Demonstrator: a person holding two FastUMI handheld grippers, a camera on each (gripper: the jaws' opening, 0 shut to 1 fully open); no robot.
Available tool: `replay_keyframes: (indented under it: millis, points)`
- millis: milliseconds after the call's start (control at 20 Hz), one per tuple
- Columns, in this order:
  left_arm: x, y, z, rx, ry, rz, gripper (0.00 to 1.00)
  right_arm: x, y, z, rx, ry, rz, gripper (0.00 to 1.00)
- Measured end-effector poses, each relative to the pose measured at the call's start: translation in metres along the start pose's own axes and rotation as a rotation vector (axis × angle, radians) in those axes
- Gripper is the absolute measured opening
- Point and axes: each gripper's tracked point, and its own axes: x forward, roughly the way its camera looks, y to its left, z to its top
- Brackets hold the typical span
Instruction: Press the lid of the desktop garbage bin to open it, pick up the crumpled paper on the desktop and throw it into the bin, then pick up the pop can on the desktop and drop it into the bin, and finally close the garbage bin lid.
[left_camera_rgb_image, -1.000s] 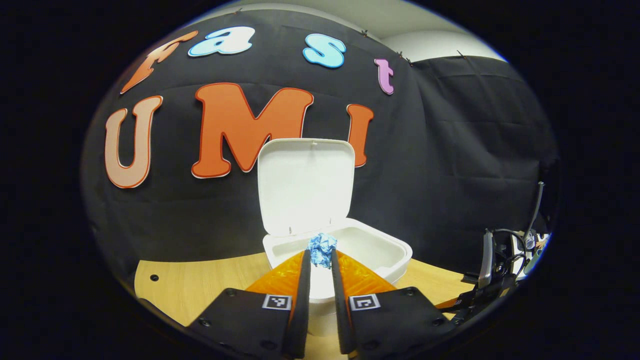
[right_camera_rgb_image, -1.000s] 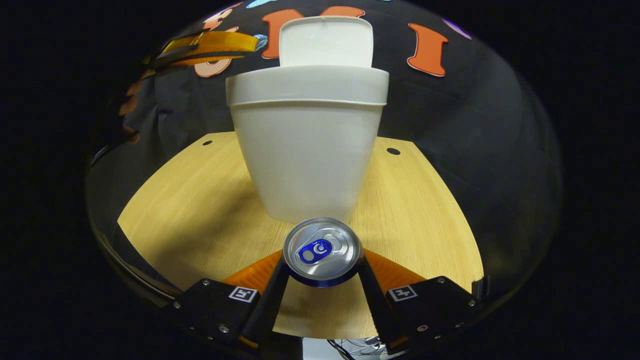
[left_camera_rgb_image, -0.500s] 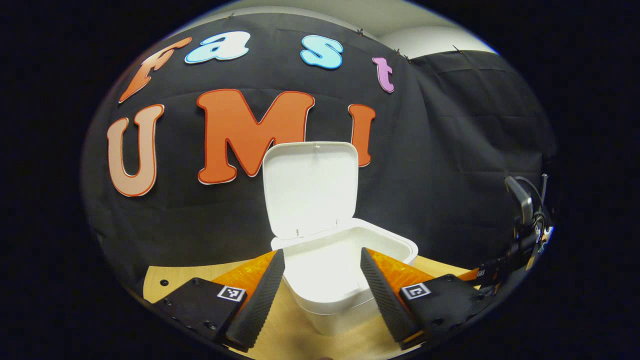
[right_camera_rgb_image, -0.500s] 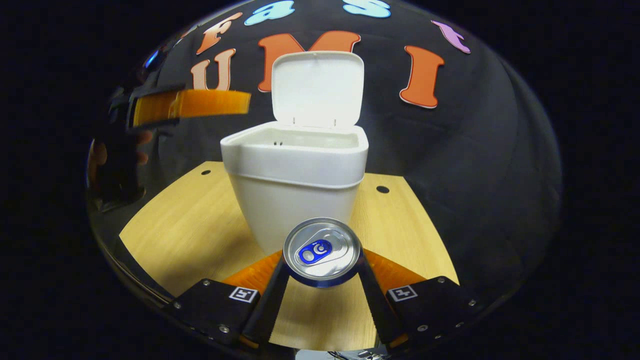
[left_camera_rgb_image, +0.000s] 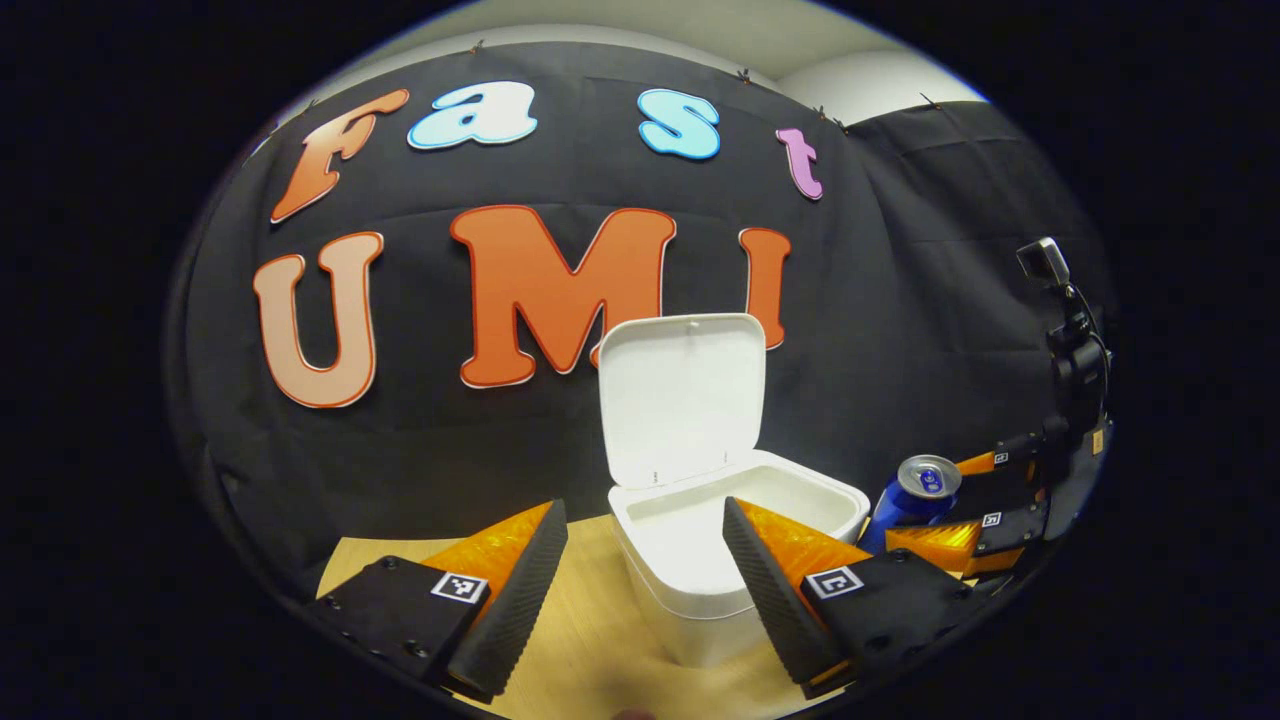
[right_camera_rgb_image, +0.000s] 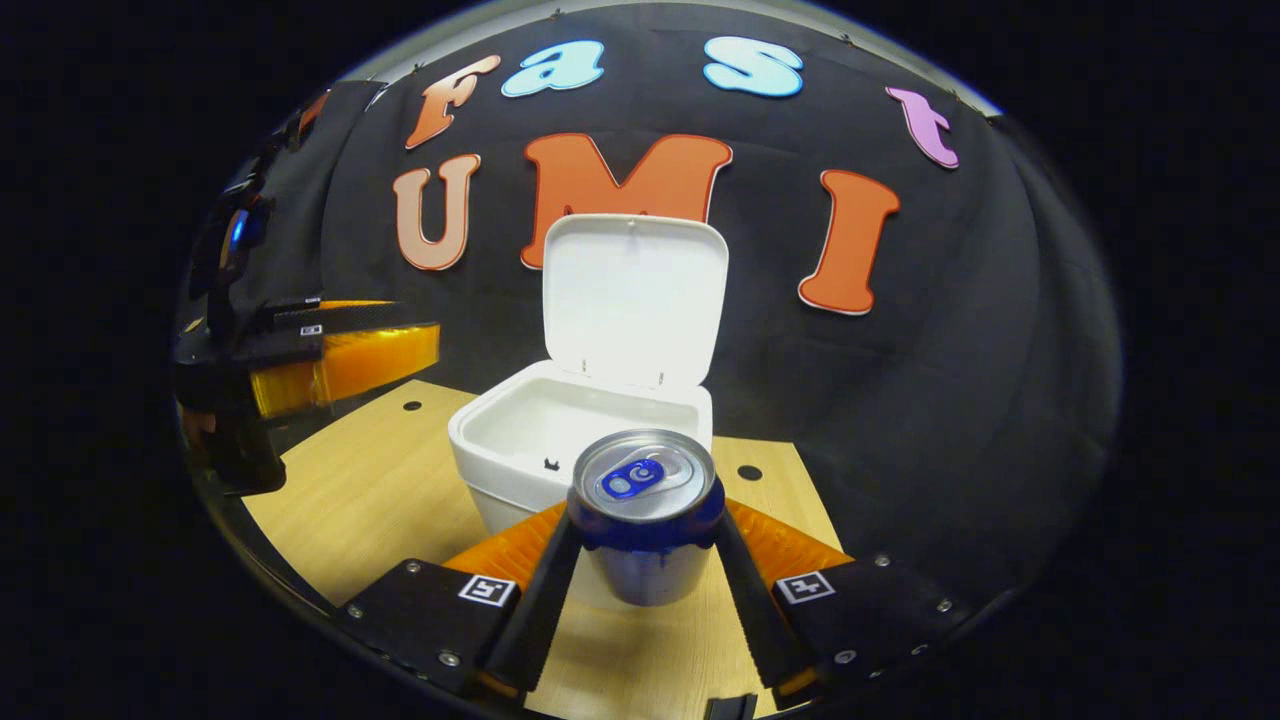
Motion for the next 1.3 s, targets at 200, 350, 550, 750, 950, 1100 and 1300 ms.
replay_keyframes:
  millis: [200, 350, 550, 750, 950, 1100, 1300]
  points:
    - [-0.014, 0.025, 0.009, -0.012, -0.021, 0.071, 0.99, 0.012, 0.014, 0.040, -0.018, -0.061, 0.040, 0.80]
    - [-0.029, 0.044, 0.013, -0.014, -0.035, 0.128, 0.99, 0.022, 0.021, 0.060, -0.003, -0.104, 0.070, 0.80]
    - [-0.042, 0.065, 0.018, -0.015, -0.051, 0.197, 0.99, 0.035, 0.027, 0.075, -0.017, -0.147, 0.090, 0.80]
    - [-0.061, 0.084, 0.021, -0.013, -0.071, 0.269, 0.99, 0.049, 0.031, 0.086, -0.022, -0.187, 0.093, 0.80]
    - [-0.080, 0.104, 0.024, 0.009, -0.083, 0.359, 0.99, 0.064, 0.026, 0.080, -0.058, -0.175, 0.071, 0.79]
    - [-0.094, 0.117, 0.022, 0.002, -0.089, 0.400, 0.99, 0.075, 0.024, 0.073, -0.072, -0.157, 0.074, 0.79]
    - [-0.104, 0.133, 0.019, -0.013, -0.084, 0.438, 0.99, 0.087, 0.023, 0.072, -0.044, -0.155, 0.080, 0.80]
